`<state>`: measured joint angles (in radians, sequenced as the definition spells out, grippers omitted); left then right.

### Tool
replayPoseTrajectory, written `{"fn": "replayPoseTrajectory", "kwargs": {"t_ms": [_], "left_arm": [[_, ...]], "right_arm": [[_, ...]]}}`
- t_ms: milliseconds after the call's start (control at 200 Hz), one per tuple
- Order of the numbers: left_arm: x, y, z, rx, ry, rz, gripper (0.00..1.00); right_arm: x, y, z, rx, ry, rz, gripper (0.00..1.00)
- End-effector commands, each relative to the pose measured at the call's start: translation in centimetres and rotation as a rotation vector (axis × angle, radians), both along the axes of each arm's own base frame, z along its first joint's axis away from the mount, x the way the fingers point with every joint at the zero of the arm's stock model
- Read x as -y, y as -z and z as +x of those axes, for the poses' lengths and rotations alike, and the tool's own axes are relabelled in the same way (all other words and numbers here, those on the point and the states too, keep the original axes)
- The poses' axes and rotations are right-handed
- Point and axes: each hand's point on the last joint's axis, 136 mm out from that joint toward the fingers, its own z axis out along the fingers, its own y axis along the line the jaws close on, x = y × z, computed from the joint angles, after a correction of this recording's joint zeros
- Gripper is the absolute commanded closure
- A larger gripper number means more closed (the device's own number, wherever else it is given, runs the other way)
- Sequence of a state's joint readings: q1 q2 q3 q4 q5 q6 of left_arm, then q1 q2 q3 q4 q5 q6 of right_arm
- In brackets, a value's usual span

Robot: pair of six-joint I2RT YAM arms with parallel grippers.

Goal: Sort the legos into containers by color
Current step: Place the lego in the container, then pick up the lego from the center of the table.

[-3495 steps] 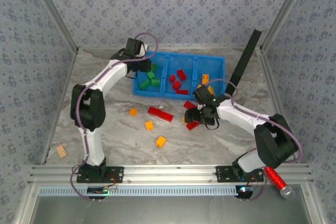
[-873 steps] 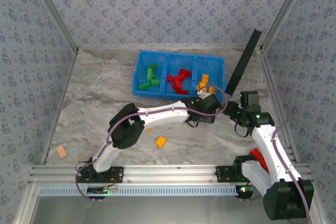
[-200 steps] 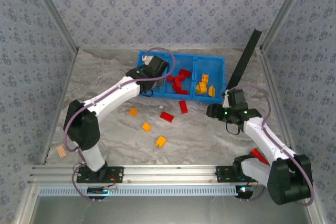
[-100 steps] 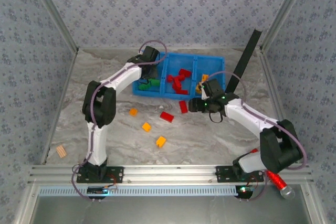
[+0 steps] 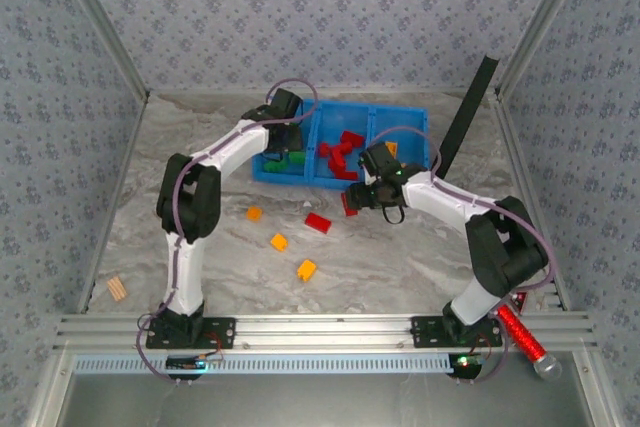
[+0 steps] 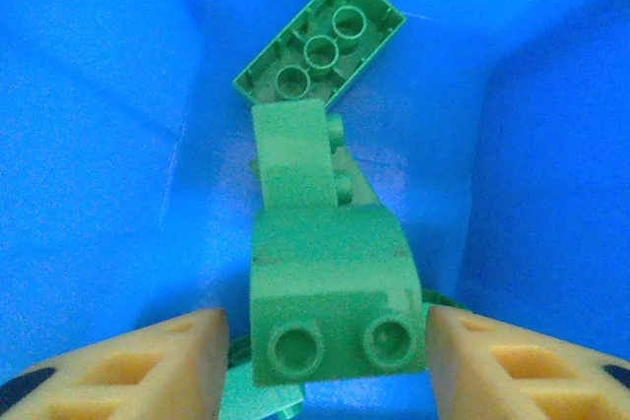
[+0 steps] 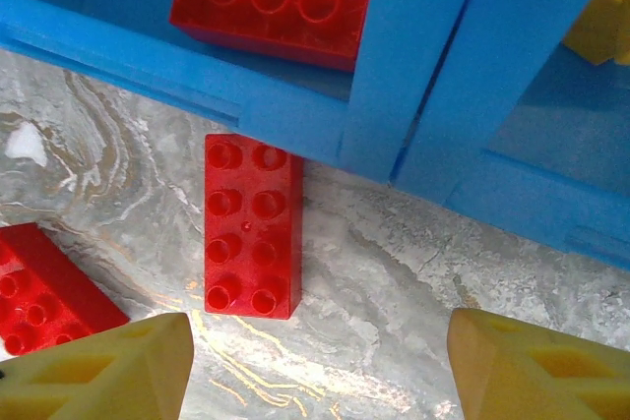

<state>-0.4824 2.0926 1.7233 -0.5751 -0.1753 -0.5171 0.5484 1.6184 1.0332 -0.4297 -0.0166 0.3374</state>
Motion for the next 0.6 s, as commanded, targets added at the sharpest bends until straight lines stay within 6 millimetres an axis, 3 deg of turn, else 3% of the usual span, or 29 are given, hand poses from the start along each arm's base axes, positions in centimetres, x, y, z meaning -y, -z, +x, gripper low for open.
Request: {"fn": "replayPoseTrajectory", "kwargs": {"t_ms": [0,225,400,595], "left_arm": [[-0.4,-4.4,-0.5,0.069,0.005,-0.038,0.41],[0.2,-9.6,-2.3,0.130,0.063,-0.117,0.36],[-0.6,-13.7,-4.5,0.192,0.087,-0.145,0.35],[-2.2,-16.2,-7.0,0.235,0.105,-0.135,0.34]], "right_arm": [[-0.2,0.1,0.2,-0.004,-0.027,-0.036,0.29],[-1.0,1.1,0.6,-0.015,-0.040,-0.041,0.30],[-1.9,1.9,0.8,-0.029,-0.056,-0.045,0.31],[-3.2,3.0,1.0,-0.046,-0.080,-0.062,0.31]]}}
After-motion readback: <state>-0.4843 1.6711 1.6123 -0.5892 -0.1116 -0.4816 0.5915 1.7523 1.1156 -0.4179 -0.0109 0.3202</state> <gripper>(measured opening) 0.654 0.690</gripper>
